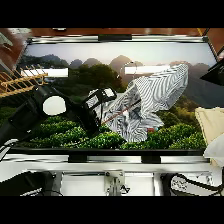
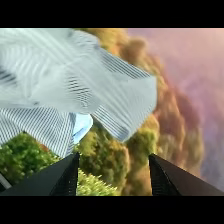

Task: Fold the shirts.

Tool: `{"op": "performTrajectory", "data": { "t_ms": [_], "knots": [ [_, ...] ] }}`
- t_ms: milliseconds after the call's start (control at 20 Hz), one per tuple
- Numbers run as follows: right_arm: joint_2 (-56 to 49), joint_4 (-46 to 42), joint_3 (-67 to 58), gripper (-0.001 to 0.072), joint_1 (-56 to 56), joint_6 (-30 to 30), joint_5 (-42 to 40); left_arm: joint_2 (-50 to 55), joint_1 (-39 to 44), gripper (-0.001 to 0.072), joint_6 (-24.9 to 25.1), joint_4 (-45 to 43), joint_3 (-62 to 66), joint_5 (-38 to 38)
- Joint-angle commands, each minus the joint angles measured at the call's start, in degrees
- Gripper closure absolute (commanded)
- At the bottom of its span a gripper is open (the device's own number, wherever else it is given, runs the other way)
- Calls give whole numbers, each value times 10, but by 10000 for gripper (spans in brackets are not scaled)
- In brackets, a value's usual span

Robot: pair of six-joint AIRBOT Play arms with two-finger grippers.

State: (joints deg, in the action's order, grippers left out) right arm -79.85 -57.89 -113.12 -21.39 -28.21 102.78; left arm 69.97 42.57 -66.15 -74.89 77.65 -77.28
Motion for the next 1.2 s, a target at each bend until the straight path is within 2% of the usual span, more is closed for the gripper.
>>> {"op": "performTrajectory", "data": {
  "t_ms": [0,50,100,250,700,750,850,900,1000,1050,1150],
  "knots": [
    [-8,12,0,158,46,163,10,0,-25,656,27,-2,0,-26],
    [-8,0,0,147,59,174,-4,1,-27,655,36,-6,0,-33],
    [-11,1,0,41,70,179,-22,1,-27,655,47,-17,0,-40],
    [-30,-12,0,41,106,180,-42,1,-29,655,65,-35,0,-59],
    [-115,-53,0,44,227,180,6,0,-87,656,87,-25,2,-32],
    [-121,-57,0,136,234,180,7,0,-96,656,91,-15,2,-25],
    [-125,-62,0,402,239,163,13,0,-109,655,100,-3,2,-23],
    [-123,-57,0,643,239,146,26,0,-114,653,100,-3,2,-20],
    [-116,-36,0,633,229,91,27,0,-127,645,100,-4,3,-7],
    [-111,-28,0,633,225,75,27,1,-132,575,100,-13,6,-3],
    [-97,-32,0,633,222,68,26,1,-144,191,100,-45,24,4]
  ]
}}
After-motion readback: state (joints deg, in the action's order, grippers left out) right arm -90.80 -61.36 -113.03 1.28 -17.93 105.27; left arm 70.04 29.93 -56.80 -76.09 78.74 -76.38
